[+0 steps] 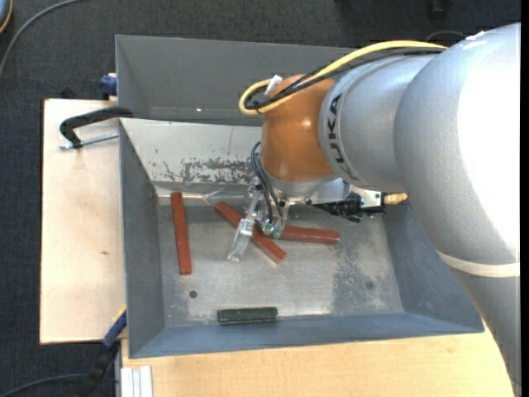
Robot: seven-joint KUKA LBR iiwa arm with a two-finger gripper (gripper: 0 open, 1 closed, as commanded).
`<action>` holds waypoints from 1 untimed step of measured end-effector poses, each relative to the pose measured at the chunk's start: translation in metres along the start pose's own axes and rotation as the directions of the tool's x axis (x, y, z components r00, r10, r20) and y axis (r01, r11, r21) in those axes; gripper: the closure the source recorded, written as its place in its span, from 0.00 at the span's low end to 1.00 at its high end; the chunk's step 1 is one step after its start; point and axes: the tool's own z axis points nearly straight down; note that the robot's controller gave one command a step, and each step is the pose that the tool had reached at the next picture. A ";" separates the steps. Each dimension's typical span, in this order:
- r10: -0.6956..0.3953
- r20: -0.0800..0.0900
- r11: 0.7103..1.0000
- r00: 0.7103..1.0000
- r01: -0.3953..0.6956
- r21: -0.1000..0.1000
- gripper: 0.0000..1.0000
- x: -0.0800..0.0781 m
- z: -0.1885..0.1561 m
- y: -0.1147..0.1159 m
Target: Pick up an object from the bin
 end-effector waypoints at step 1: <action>0.132 -0.002 0.991 0.991 -0.132 0.002 0.00 -0.013 0.031 -0.009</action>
Offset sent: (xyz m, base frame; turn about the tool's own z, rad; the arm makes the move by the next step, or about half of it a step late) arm 0.0095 -0.0141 -0.0309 0.1349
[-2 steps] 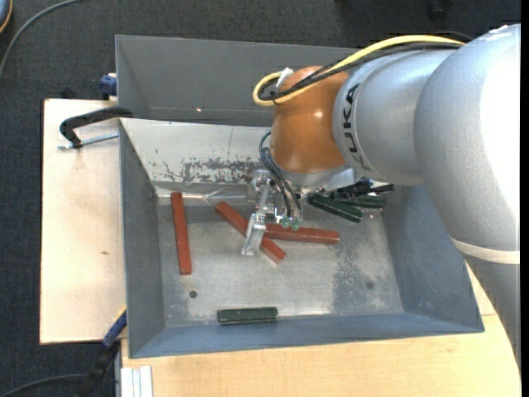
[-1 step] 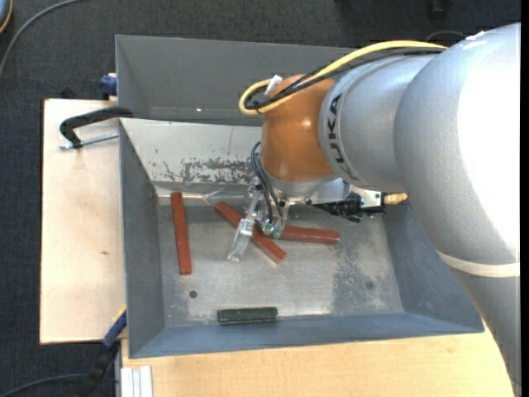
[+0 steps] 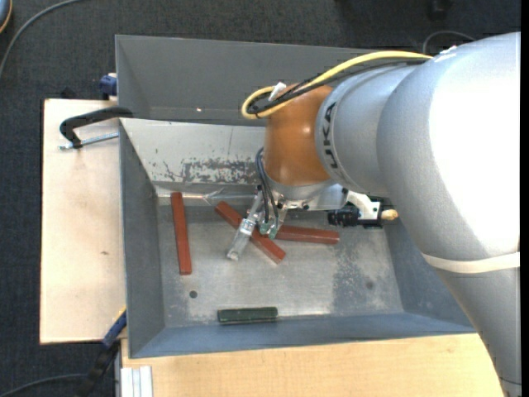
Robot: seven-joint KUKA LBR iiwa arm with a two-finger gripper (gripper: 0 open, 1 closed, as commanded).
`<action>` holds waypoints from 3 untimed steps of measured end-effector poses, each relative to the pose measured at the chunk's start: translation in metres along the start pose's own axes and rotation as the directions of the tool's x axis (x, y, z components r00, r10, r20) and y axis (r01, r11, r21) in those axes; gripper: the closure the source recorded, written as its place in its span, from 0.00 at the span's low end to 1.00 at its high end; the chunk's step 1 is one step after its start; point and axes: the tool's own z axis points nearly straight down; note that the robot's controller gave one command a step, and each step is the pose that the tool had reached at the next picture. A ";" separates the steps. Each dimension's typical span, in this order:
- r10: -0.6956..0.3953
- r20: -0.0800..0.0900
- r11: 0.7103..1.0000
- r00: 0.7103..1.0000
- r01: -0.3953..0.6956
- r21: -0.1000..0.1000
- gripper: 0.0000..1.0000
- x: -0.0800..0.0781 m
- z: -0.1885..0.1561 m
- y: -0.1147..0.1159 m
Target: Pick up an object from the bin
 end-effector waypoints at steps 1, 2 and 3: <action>-0.002 0.002 1.000 1.000 0.002 -0.001 0.00 0.000 -0.001 0.001; -0.002 0.002 1.000 1.000 0.002 0.000 1.00 0.000 -0.001 0.001; -0.004 0.006 1.000 1.000 0.004 -0.005 1.00 -0.001 -0.018 0.002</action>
Offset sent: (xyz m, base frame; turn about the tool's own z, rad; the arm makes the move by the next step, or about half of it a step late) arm 0.0000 0.0000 0.0000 0.0000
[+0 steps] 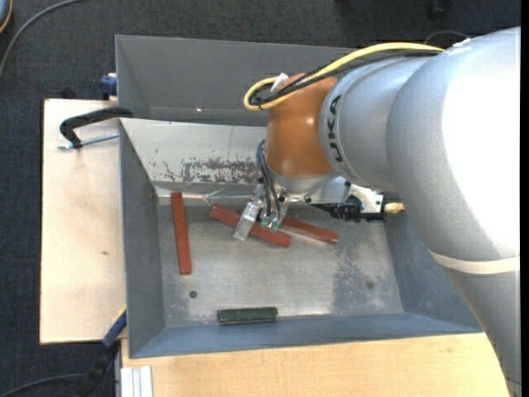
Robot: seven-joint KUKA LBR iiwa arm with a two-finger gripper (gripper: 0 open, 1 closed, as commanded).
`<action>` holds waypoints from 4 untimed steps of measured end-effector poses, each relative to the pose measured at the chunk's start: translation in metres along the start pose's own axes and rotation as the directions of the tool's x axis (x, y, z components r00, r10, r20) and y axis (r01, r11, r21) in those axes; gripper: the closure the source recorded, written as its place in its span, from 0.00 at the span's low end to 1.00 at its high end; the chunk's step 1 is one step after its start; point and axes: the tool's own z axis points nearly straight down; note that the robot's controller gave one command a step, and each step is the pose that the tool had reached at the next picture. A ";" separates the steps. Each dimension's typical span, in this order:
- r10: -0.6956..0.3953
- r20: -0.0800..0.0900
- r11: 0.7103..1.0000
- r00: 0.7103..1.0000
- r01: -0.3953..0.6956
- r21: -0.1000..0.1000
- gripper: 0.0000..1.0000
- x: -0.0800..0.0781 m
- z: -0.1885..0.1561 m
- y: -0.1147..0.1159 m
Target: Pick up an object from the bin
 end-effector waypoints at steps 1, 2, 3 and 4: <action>-0.002 -0.001 1.000 1.000 0.002 0.001 1.00 0.000 -0.001 0.001; -0.004 0.000 1.000 1.000 0.004 0.000 1.00 -0.001 -0.012 0.003; -0.005 -0.001 1.000 1.000 0.005 0.001 1.00 -0.002 -0.027 0.004; -0.008 0.005 1.000 1.000 0.008 -0.004 1.00 -0.004 -0.094 0.007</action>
Offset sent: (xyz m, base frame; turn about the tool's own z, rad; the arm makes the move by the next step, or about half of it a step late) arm 0.0001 0.0000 0.0003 0.0000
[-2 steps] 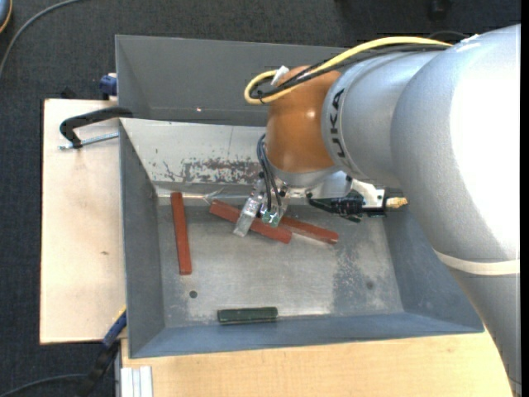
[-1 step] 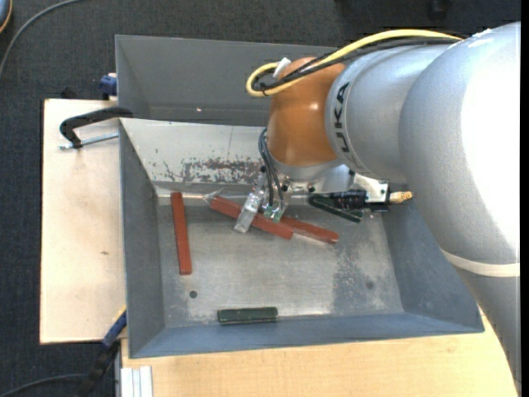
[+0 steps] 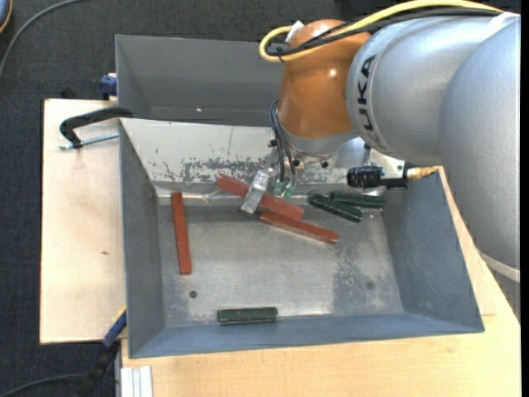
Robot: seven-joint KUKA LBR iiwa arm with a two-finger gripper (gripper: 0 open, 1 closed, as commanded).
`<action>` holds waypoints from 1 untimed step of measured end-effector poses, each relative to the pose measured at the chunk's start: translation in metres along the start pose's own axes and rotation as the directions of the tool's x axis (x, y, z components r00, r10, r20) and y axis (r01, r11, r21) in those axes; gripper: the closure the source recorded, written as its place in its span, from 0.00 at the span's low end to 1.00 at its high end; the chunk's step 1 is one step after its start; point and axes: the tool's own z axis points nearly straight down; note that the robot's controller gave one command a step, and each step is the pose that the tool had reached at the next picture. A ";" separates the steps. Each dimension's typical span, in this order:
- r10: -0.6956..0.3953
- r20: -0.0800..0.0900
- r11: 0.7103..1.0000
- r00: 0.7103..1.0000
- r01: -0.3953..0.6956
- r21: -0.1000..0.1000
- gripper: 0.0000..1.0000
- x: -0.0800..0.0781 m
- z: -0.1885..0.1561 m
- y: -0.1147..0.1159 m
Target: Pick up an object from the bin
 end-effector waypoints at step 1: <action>-0.002 -0.005 1.000 1.000 0.002 0.005 1.00 -0.001 -0.002 0.001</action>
Offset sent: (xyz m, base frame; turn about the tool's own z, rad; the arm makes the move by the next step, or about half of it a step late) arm 0.0000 -0.0001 0.0012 -0.0001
